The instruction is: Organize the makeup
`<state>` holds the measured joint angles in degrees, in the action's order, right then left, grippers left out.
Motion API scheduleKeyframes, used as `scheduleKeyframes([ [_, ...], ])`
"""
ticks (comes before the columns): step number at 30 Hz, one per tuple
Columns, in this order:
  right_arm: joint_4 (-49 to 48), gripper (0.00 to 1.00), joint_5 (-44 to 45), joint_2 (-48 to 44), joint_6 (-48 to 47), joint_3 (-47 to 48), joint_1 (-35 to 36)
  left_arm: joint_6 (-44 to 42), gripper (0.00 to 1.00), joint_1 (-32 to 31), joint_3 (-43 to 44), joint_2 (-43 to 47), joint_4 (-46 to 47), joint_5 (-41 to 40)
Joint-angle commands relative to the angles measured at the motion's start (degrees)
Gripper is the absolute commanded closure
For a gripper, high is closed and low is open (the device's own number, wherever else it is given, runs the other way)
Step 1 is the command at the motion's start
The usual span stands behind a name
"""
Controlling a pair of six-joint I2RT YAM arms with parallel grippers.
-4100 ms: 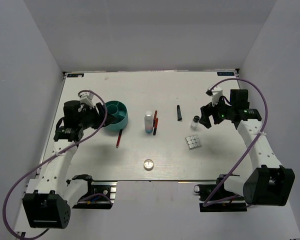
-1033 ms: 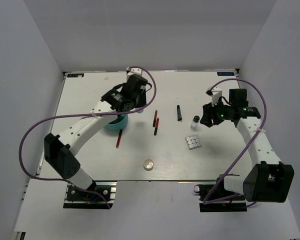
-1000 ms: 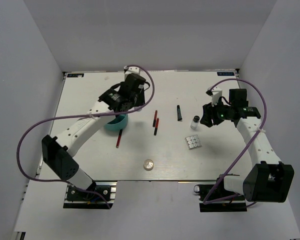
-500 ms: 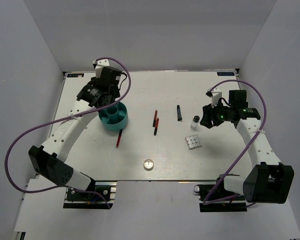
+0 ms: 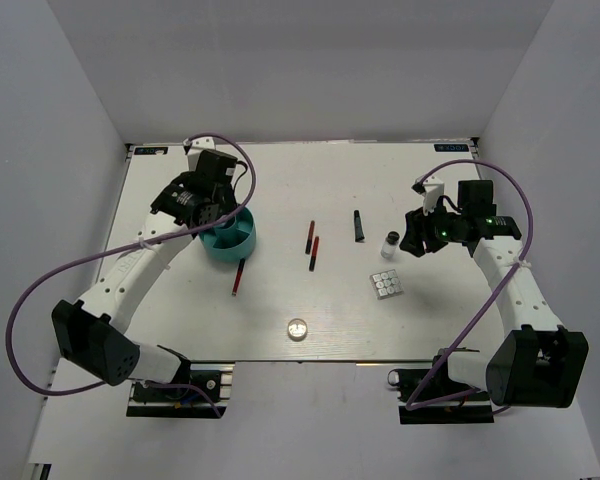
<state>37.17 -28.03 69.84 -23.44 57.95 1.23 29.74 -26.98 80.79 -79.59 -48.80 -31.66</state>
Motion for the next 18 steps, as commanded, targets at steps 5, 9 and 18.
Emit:
scheduleKeyframes([
  [5, -0.96, 0.42, -1.06, -1.73, 0.50, -0.56, 0.08, -0.20, 1.00, 0.35, -0.55, 2.87, 3.26, 1.78],
  [9, -1.04, 0.42, -1.06, -1.64, 0.50, -0.65, 0.08, -0.91, 1.00, 0.35, -0.20, 2.25, 3.27, 2.56],
  [18, -1.31, 0.42, -1.06, -1.73, 0.77, -1.00, 0.08, -0.47, 0.66, 0.35, -2.31, 0.58, 3.80, 2.75],
])
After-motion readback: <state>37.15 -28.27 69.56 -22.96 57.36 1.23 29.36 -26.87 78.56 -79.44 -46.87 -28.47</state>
